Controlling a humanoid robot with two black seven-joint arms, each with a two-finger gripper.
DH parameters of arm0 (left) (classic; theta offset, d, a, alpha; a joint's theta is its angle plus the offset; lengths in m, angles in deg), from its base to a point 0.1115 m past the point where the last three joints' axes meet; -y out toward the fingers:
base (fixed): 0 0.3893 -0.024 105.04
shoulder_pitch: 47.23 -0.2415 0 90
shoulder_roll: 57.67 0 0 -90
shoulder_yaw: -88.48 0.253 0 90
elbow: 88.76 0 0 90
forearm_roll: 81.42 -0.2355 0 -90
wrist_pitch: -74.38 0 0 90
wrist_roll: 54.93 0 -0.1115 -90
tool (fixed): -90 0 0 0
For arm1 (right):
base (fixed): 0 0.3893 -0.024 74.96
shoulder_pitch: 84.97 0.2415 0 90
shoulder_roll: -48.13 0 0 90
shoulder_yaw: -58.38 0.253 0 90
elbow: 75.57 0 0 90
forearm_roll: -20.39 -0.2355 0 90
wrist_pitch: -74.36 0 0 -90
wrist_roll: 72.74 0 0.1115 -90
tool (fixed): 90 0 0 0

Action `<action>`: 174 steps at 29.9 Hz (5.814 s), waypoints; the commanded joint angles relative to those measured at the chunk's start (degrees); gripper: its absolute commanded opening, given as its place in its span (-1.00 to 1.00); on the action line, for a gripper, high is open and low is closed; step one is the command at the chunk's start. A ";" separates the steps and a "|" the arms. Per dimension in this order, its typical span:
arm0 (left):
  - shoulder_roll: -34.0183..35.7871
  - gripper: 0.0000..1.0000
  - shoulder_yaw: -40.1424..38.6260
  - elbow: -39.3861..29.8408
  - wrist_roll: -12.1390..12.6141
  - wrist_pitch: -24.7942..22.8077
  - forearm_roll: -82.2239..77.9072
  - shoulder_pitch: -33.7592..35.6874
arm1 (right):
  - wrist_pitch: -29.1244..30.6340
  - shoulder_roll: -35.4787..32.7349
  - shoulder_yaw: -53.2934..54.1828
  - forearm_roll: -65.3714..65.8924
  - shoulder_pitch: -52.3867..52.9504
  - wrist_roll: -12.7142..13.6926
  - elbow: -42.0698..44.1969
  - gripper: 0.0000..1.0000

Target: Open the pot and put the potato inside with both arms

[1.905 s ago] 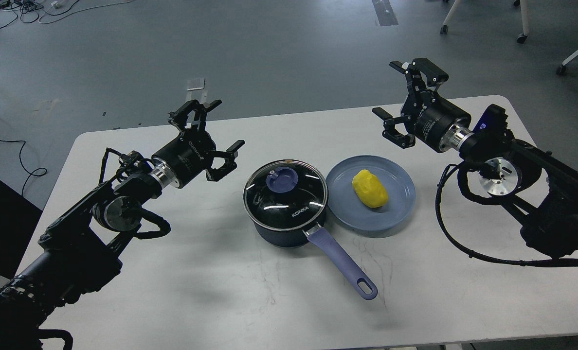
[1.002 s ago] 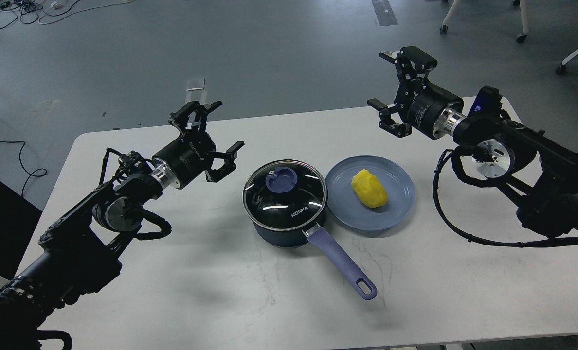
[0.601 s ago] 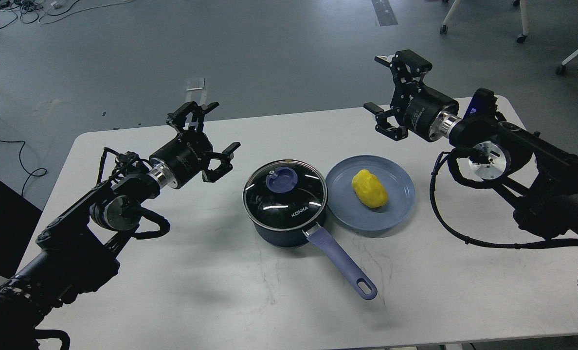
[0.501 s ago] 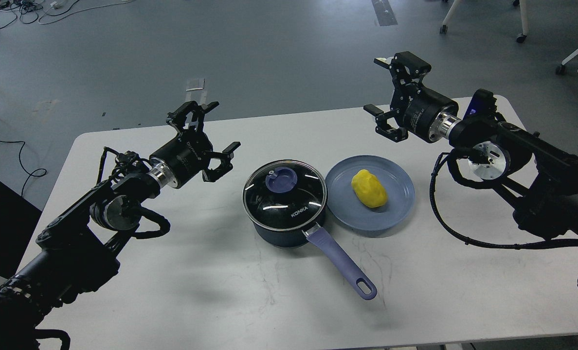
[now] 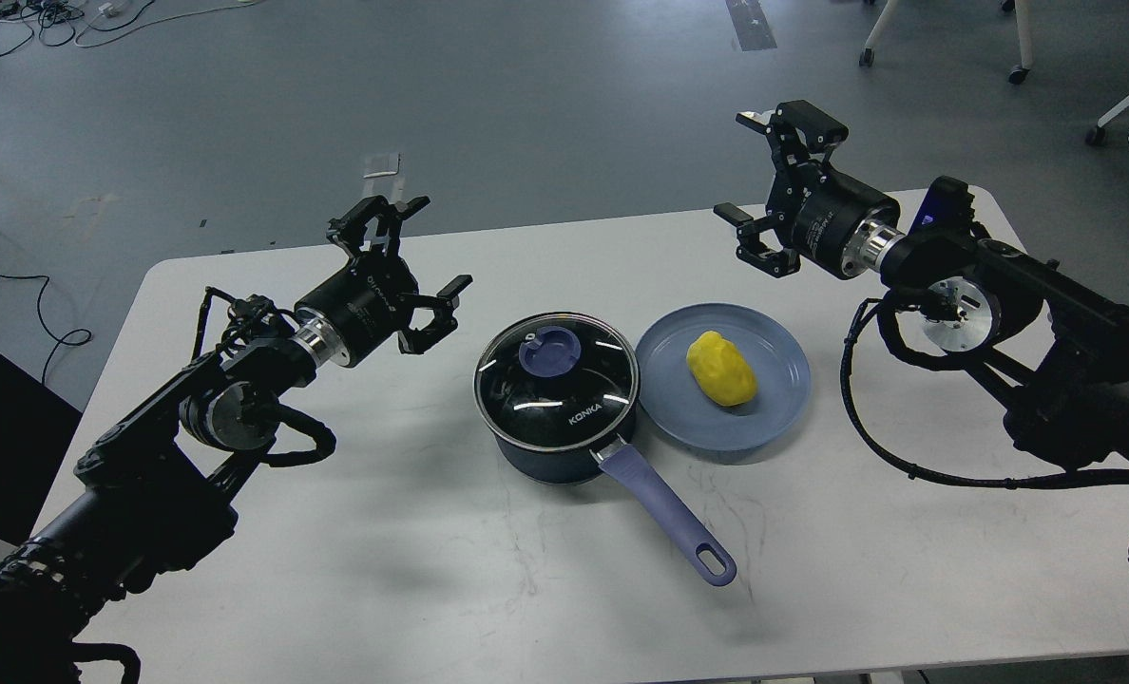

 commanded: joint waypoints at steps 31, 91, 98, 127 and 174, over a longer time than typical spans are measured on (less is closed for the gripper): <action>20.44 0.96 12.62 -35.42 -22.45 34.34 -94.00 6.69 | -0.32 -2.61 9.58 -1.98 -8.75 3.10 0.27 1.00; 4.44 0.63 25.10 -12.13 -22.63 37.24 -112.39 5.11 | -0.58 -8.58 9.14 -3.65 -12.45 3.19 1.50 1.00; 4.44 0.02 25.10 -11.86 -22.72 37.24 -112.04 5.37 | -0.58 -8.76 8.96 -3.65 -12.45 3.19 1.58 1.00; 12.43 -0.21 24.31 -18.19 -23.30 38.47 -104.39 8.71 | -0.58 -9.46 8.61 -3.56 -12.27 3.19 1.23 1.00; 21.14 -0.12 24.31 -2.37 -23.30 52.49 -89.89 -13.61 | -0.85 -9.55 7.65 -3.48 -11.13 3.54 1.58 1.00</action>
